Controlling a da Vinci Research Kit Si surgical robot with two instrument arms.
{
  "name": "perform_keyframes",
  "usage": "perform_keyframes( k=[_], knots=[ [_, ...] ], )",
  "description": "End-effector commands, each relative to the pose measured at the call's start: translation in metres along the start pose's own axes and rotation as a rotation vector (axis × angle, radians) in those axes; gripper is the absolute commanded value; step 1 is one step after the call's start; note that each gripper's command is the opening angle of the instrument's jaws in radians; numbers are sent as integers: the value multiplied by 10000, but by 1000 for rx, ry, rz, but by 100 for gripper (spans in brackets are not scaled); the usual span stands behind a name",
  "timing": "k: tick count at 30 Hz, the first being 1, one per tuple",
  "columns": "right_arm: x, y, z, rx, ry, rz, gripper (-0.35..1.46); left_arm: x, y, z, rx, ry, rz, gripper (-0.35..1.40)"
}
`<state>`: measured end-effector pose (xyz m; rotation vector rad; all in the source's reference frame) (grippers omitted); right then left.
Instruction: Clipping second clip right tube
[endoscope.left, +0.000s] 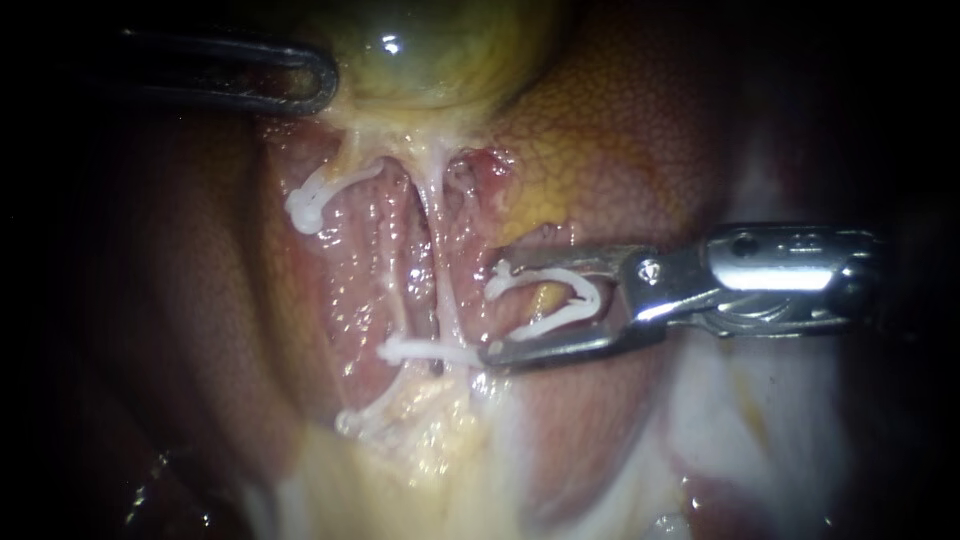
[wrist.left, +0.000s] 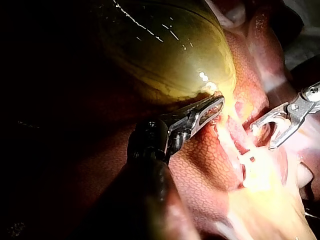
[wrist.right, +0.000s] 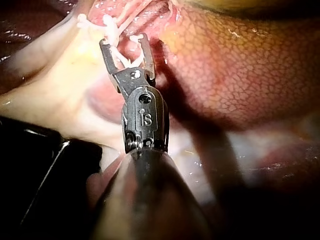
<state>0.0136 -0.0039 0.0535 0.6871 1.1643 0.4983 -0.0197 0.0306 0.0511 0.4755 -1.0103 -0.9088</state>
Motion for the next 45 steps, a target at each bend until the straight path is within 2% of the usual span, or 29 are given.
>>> perform_keyframes(
  k=[1,9,15,19,26,29,34,39,45],
  knots=[
    [0,1,1,0,2,5,45,0,0,0,0,0,0,-35],
    [-7,9,18,1,11,34,45,0,0,1,-1,0,0,-35],
    [-16,14,39,35,43,76,44,0,0,1,-1,0,0,-35],
    [-20,17,53,71,83,107,44,0,0,1,-1,0,0,-35],
    [-18,21,68,159,177,161,44,0,0,1,-1,0,0,-35],
    [-17,19,69,223,218,186,44,0,0,1,-1,0,0,-35],
    [-16,12,69,270,212,176,42,0,0,0,-1,0,0,-35],
    [-7,-3,70,328,235,172,41,0,0,0,-1,0,0,-35],
    [2,-6,69,325,245,178,36,1,0,1,-1,0,0,-35]
  ],
)
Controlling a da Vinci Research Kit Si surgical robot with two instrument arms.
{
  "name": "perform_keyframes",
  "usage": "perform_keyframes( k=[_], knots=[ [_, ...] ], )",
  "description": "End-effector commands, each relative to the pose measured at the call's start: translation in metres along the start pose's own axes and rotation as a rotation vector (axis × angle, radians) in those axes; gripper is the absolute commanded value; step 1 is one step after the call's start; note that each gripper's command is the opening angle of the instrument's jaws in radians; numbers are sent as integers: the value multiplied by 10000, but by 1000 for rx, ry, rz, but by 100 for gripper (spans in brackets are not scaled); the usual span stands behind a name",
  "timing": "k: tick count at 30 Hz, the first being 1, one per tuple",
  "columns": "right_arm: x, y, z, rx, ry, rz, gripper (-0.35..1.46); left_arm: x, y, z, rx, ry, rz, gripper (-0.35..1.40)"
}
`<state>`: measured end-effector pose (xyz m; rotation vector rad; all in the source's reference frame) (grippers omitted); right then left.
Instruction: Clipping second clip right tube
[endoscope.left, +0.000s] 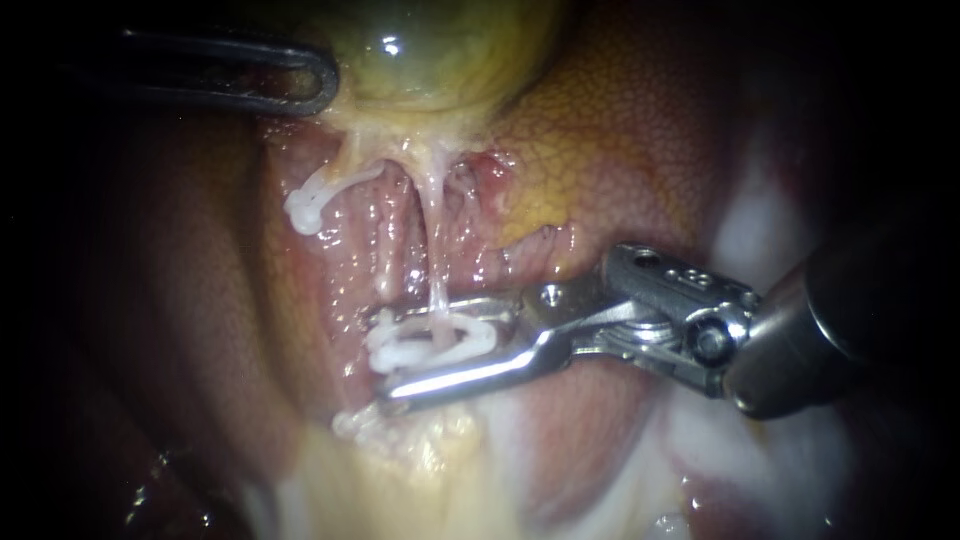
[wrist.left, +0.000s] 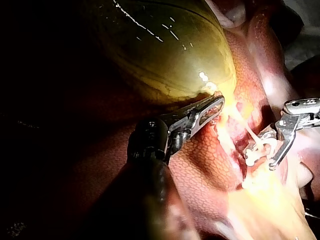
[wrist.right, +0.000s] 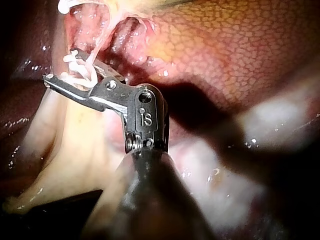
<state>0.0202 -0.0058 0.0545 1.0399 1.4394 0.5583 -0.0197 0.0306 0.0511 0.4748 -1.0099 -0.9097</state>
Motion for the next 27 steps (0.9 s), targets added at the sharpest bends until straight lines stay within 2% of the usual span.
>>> perform_keyframes(
  k=[1,10,18,22,27],
  knots=[
    [1,1,-1,-5,2,0,33,0,0,0,0,0,0,-35],
    [2,7,-4,-25,11,6,8,0,0,0,0,0,1,-35],
    [2,8,-5,-35,15,12,-6,0,1,0,0,0,1,-35],
    [1,9,-6,-35,15,17,-35,0,1,0,0,0,1,-35],
    [-1,12,-7,-36,15,15,-35,0,0,0,0,0,1,-35]
  ],
)
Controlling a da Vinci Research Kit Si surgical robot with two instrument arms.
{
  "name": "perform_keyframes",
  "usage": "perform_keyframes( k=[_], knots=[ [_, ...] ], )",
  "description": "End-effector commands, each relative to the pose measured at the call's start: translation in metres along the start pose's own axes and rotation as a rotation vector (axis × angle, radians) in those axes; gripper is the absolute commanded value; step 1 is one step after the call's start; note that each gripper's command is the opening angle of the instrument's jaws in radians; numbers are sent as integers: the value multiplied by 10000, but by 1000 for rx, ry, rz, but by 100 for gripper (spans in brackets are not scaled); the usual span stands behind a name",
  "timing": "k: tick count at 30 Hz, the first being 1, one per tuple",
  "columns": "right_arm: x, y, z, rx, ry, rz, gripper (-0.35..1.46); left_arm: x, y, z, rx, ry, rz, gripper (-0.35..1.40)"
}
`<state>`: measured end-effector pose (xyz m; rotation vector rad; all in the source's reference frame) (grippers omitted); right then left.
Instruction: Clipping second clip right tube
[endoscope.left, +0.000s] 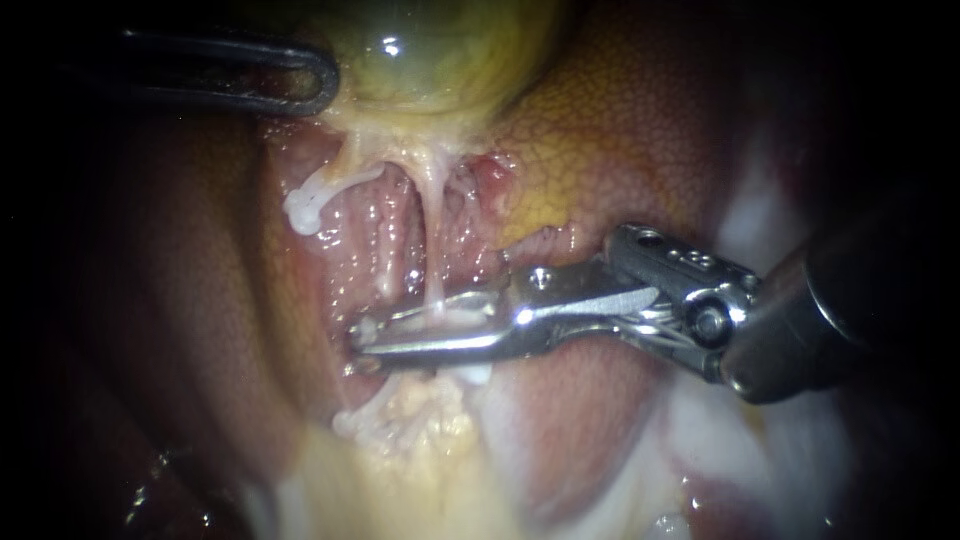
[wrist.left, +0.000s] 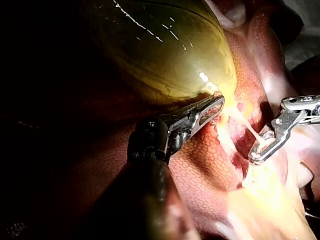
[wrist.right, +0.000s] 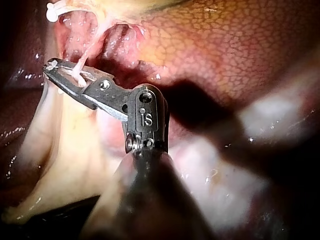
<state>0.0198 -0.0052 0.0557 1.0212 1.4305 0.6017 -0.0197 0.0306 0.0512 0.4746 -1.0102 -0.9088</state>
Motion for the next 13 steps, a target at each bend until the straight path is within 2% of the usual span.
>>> perform_keyframes(
  k=[1,13],
  knots=[
    [0,0,0,0,0,0,-35,0,0,0,0,0,0,-35],
    [-2,2,0,0,-1,-1,-35,0,0,0,0,0,0,-35]
  ],
)
